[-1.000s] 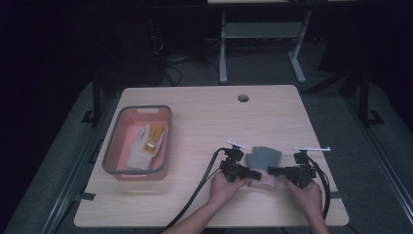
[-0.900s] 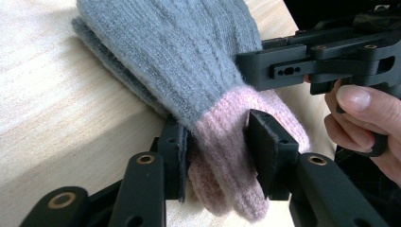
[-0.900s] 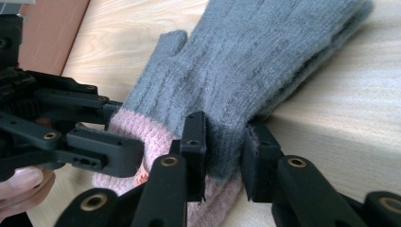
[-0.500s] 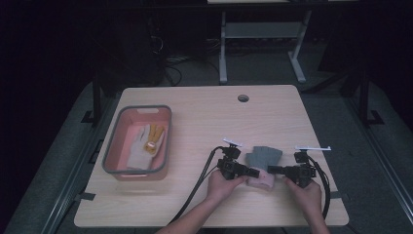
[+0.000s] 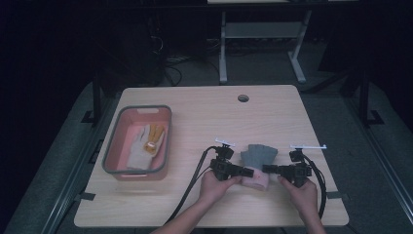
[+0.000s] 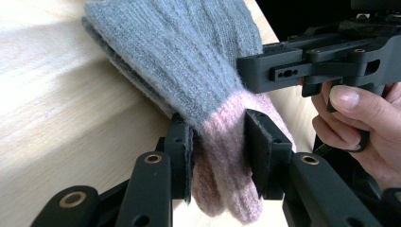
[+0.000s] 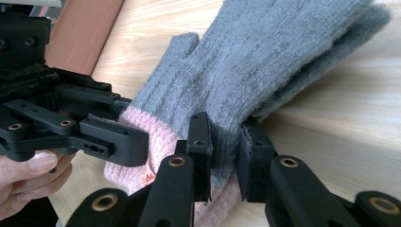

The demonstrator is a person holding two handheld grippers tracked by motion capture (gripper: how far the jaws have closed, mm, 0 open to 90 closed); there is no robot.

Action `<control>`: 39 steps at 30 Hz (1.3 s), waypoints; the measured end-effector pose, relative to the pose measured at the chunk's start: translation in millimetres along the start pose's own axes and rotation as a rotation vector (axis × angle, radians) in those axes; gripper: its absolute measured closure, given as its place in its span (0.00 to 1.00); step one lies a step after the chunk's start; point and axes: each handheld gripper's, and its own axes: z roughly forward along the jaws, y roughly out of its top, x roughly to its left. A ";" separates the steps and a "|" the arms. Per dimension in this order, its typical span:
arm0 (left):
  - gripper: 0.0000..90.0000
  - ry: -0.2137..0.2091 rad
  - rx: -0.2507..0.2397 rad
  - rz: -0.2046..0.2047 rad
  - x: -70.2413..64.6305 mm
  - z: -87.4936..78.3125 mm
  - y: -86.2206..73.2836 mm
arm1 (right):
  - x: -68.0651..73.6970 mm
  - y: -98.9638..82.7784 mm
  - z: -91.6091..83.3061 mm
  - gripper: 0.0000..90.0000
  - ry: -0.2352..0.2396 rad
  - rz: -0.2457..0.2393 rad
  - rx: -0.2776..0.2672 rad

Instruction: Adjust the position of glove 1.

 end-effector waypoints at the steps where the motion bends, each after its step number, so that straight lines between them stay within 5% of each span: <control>1: 0.71 -0.001 -0.002 0.002 -0.5 -1.6 -0.3 | 1.7 0.2 0.1 0.86 0.000 -0.007 0.003; 39: 0.72 0.016 -0.072 0.026 -3.9 -69.6 7.1 | 57.9 36.0 9.1 0.86 0.050 -0.109 0.015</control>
